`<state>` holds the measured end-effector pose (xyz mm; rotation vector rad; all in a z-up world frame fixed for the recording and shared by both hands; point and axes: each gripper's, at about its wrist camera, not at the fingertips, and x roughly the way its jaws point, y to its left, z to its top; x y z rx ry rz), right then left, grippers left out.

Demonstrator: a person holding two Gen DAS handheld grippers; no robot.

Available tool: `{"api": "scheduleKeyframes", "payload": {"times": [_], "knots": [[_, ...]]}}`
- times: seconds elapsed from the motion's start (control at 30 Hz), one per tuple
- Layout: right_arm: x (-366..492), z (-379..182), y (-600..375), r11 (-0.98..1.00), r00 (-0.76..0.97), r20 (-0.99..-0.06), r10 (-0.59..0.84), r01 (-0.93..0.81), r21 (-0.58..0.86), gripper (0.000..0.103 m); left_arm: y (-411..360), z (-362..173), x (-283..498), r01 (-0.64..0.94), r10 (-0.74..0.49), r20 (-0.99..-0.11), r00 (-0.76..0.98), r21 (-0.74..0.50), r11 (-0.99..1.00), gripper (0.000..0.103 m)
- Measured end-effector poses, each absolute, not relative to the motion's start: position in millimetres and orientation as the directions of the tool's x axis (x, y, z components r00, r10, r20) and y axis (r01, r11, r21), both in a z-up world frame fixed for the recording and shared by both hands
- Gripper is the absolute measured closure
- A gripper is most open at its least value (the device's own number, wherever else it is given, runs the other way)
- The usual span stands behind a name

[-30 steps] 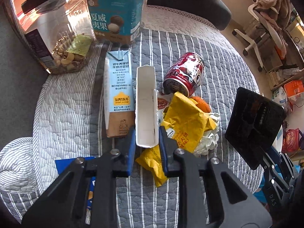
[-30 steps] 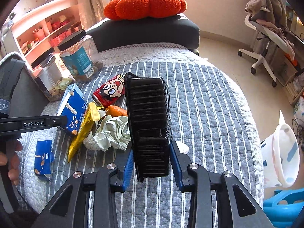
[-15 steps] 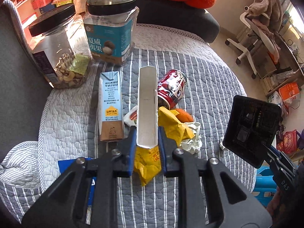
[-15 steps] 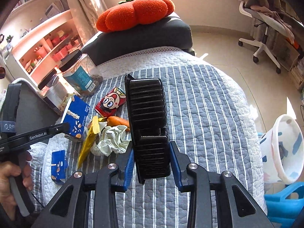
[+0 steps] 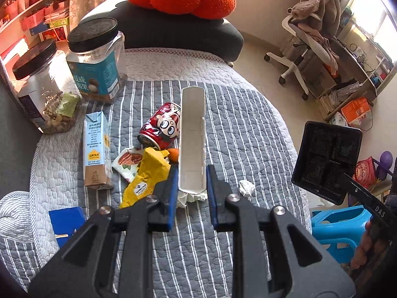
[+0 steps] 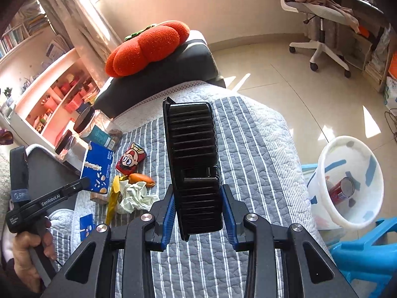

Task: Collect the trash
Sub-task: 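Carry the black tray and white box to the bucket and release both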

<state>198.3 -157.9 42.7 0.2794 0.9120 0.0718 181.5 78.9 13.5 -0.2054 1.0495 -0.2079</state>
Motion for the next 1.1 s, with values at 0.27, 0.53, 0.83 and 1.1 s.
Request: {"api": "scheduleKeyframes", "payload": {"times": [0.27,0.53,0.83,1.1], "knots": [[175.9,57.2,-232.9,0.929,0.644,-0.752,0.14,0.177,0.324,0.068,20.0,15.5,183.0,0.17,-0.333,-0.82,0.466,-0.286,0.943,0.08],[147.5,60.9,-306.4,0.876,0.666,-0.742,0.075,0.311,0.368,0.068,-41.7,14.1,182.7,0.257,-0.396,-0.809,0.434,-0.31,0.915,0.08],[127.7,41.9,-379.9,0.808,0.638,-0.77,0.016,0.445,0.387,0.068,-108.0,4.5,181.0,0.342,-0.452,-0.805,0.384,-0.331,0.88,0.08],[127.2,17.5,-408.2,0.765,0.58,-0.815,-0.002,0.526,0.372,0.067,-157.5,-5.6,180.1,0.418,-0.486,-0.805,0.341,-0.333,0.845,0.08]]}}
